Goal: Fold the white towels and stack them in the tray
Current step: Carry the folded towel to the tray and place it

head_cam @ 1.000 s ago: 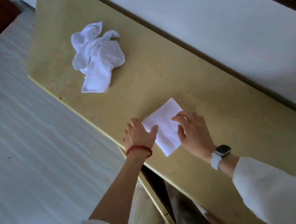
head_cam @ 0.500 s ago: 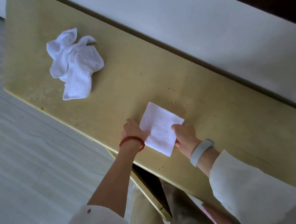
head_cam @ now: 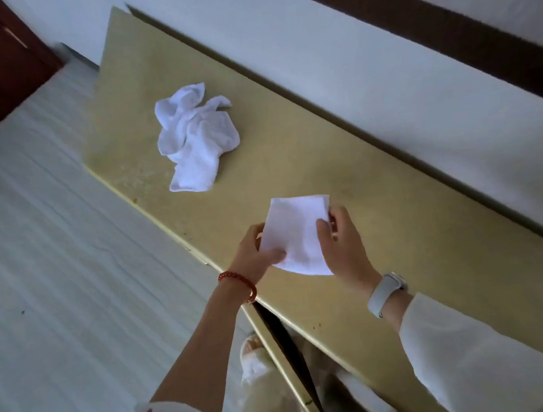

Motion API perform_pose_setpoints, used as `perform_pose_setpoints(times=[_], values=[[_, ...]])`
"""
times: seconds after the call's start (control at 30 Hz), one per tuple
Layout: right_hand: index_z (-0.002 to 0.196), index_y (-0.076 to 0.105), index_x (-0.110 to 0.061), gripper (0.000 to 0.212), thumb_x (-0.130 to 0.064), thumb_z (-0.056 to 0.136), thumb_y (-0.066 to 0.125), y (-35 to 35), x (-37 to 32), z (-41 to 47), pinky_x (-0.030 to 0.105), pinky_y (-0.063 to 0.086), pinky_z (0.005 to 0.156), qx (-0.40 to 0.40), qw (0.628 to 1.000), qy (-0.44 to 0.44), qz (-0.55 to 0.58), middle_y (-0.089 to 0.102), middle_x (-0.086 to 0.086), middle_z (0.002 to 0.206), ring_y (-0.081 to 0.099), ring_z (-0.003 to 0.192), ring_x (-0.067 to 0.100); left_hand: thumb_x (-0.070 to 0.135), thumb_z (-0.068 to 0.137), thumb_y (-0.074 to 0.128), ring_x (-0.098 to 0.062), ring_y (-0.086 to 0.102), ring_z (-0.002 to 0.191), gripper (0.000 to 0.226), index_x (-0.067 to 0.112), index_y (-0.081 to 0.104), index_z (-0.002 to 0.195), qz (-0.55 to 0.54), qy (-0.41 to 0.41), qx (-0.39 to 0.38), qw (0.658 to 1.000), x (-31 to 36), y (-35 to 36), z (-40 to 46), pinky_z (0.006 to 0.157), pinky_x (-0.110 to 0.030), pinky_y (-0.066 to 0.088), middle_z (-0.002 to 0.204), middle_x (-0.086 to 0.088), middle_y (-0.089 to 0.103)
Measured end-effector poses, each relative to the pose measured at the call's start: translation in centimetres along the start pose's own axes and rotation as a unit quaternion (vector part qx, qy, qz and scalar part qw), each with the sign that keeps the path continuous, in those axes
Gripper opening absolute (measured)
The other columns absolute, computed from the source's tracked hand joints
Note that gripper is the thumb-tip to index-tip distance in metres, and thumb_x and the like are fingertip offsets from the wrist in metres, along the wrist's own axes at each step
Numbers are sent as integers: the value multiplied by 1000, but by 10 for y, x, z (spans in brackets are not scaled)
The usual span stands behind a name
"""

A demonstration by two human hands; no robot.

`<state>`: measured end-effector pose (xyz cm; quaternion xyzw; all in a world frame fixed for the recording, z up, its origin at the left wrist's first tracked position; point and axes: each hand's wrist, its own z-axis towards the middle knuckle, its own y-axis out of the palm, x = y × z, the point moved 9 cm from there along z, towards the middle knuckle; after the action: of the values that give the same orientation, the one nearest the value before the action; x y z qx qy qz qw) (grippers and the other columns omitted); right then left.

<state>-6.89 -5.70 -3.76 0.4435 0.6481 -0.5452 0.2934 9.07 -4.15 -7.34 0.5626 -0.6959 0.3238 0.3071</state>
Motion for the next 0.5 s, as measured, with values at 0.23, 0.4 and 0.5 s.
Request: perform_pose_setpoints(times=[0.23,0.4,0.5], values=[[95,50,-18,10,-18,87,44,73,-180,-23,16,34,57,-171,955,-243,14,49,-10,72,43,62,5,43,75,59,-6,56,79,24,32,57,97,-244,-3,-27,969,27,-112,-64,71,-28,36,85,15,65],[88,51,-12,6,-8,92,48,167,-258,-67,11,34,57,-206,944,-255,48,46,-7,67,43,58,-4,46,96,31,-7,67,84,39,21,58,107,-309,92,96,942,18,-235,-128,71,-23,53,103,2,66],[87,50,-14,8,-10,93,47,239,-279,-101,13,34,55,-150,959,-240,14,47,-10,66,45,57,-4,47,89,48,-15,44,60,38,16,48,67,-176,115,306,929,-16,-336,-181,56,-28,35,65,2,47]])
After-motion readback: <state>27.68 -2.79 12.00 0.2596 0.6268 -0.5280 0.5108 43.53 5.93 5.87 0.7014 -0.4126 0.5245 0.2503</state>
